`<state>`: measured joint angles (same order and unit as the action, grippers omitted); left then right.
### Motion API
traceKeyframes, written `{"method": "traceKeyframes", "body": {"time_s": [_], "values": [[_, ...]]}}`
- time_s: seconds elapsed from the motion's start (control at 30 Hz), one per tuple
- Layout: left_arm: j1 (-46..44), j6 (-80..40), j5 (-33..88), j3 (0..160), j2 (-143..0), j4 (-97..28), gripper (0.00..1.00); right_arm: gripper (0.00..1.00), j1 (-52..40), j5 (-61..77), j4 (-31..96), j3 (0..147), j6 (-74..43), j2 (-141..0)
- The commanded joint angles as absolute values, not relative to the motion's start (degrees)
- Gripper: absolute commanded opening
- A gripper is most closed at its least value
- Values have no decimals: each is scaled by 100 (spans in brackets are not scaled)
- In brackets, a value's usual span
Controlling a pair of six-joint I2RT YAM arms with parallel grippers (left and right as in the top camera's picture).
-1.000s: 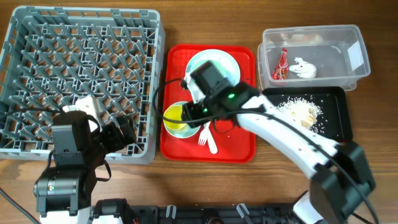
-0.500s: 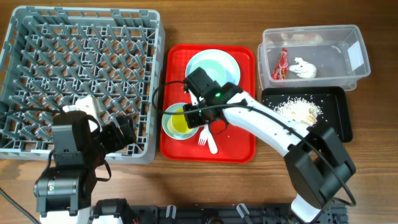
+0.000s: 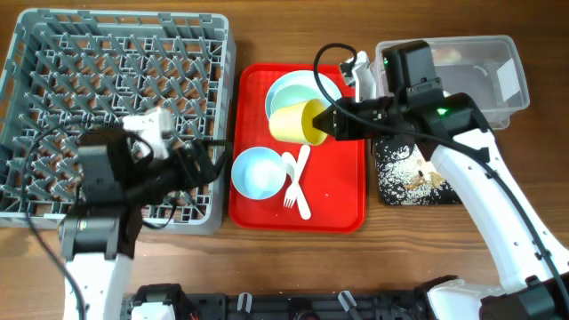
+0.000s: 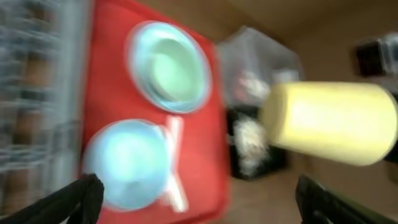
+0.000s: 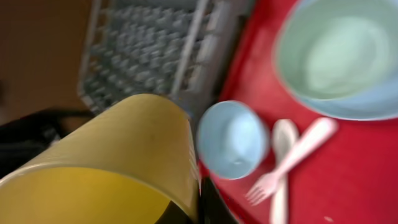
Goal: Sort waste into correct bins and load items into the dishwasher rack
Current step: 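Hand the yellow cup from the right gripper to the left gripper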
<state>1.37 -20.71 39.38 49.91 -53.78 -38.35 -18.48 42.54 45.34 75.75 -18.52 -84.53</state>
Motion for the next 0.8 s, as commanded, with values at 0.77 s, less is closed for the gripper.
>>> {"method": "traceKeyframes", "body": {"time_s": [0.77], "values": [[-1339,-2794,7262,5089,-6836,-51,73,4,-1850,6558,4318,7581,-1802,-8497]]}}
